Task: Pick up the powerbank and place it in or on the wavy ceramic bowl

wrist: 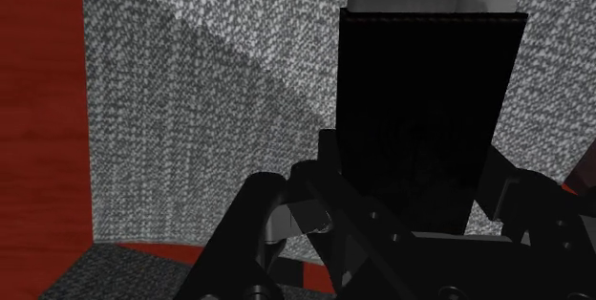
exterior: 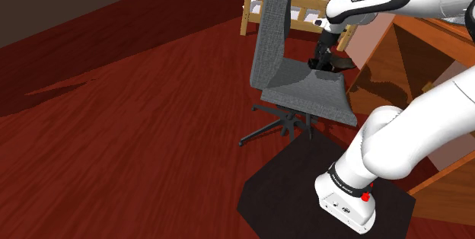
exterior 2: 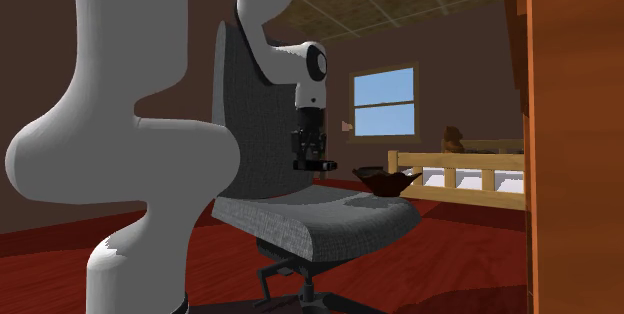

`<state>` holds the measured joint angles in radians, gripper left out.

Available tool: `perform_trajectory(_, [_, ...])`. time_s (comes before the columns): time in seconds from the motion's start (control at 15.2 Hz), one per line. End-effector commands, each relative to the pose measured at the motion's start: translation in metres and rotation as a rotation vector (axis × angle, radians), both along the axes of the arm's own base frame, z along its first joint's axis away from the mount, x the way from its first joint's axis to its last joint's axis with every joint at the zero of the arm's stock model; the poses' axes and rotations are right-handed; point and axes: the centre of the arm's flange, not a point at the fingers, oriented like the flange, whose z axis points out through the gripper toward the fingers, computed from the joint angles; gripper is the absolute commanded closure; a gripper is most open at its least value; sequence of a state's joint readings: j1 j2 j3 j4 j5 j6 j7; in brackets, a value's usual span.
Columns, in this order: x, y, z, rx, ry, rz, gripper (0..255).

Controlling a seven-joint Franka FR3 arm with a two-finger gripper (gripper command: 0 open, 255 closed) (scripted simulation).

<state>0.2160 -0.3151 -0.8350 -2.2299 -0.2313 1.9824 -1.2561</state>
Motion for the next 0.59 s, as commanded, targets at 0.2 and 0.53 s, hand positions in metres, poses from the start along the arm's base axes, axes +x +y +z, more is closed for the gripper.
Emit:
perform_trajectory(0.2, [0.0,0.0,0.026,0.0,0.0,0.0,255])
perform_trajectory(0.53, [0.0,0.0,0.052,0.0,0.0,0.0,255])
